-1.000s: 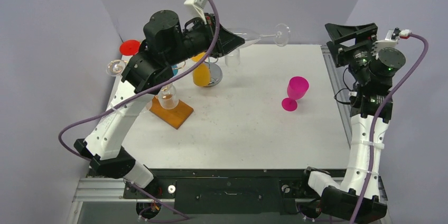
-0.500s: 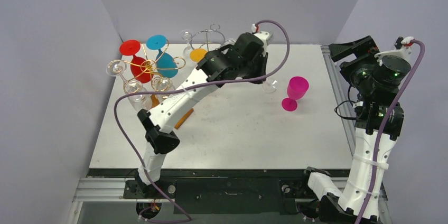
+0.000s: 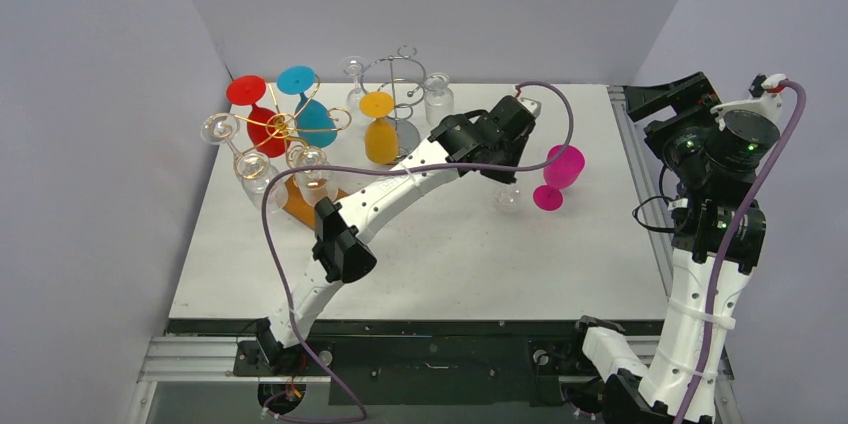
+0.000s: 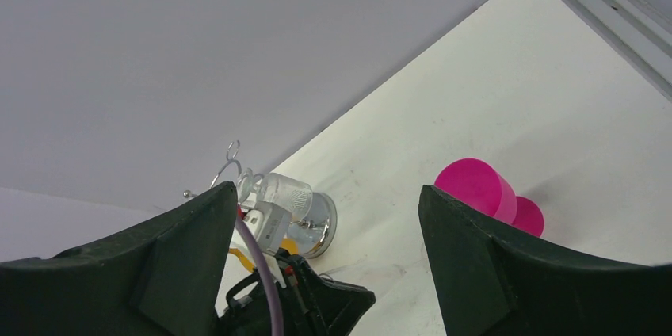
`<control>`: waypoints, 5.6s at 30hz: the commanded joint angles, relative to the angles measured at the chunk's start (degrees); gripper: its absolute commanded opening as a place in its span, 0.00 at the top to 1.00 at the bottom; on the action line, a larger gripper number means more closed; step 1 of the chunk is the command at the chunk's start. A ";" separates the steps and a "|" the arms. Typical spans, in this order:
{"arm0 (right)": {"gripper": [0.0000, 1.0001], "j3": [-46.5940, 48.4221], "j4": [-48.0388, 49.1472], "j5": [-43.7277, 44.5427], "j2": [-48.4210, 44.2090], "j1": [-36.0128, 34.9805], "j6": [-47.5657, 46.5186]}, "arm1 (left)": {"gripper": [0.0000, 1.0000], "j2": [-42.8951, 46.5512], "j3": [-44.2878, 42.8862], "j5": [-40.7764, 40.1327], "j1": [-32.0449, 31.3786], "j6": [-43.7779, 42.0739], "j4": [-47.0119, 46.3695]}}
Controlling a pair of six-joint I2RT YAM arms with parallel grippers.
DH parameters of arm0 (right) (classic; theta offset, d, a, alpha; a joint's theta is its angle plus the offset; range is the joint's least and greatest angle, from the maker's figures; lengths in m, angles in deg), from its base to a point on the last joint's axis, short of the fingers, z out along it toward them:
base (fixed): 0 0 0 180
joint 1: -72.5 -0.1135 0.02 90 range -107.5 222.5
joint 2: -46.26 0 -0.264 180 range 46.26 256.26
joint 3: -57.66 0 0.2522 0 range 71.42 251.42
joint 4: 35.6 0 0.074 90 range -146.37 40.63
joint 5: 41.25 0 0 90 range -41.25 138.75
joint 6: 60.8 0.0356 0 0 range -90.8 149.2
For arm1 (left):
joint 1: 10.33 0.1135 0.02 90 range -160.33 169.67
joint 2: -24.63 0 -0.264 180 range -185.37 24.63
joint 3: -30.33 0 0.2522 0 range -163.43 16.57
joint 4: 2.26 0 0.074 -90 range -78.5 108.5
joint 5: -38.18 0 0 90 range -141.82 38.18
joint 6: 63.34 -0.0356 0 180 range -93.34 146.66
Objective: Take the wine glass off the wine glass rack
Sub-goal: Place the wine glass at the center of the board, then pick up the wine glass from the wine rack.
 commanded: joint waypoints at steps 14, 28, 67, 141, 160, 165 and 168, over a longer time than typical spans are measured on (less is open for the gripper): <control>0.20 -1.76 1.75 0.80 -1.90 -0.03 -0.36 | 1.00 -4.63 -5.38 -2.30 -0.98 -3.51 -2.75; 0.20 -1.50 1.76 0.54 -1.68 -0.08 -0.41 | 0.71 -5.23 -6.06 -2.32 -0.97 -3.97 -3.65; 0.20 -1.91 1.99 0.73 -1.90 -0.17 -0.45 | 0.41 -1.35 -6.68 -0.15 -1.92 -3.92 -8.11; 0.18 -2.73 7.94 12.43 7.49 -32.95 0.37 | 0.16 49.23 30.11 -16.87 8.53 -1.93 -10.92; 0.41 8.72 27.67 5.30 34.26 -68.99 14.23 | 0.16 74.16 46.54 -28.48 19.75 1.57 2.25; 0.50 12.78 30.19 2.82 39.69 -71.60 17.73 | 0.16 76.23 47.29 -30.15 19.94 1.73 2.95; 0.54 14.72 30.91 1.84 42.69 -72.41 19.08 | 0.16 77.44 47.35 -30.59 19.96 1.64 2.76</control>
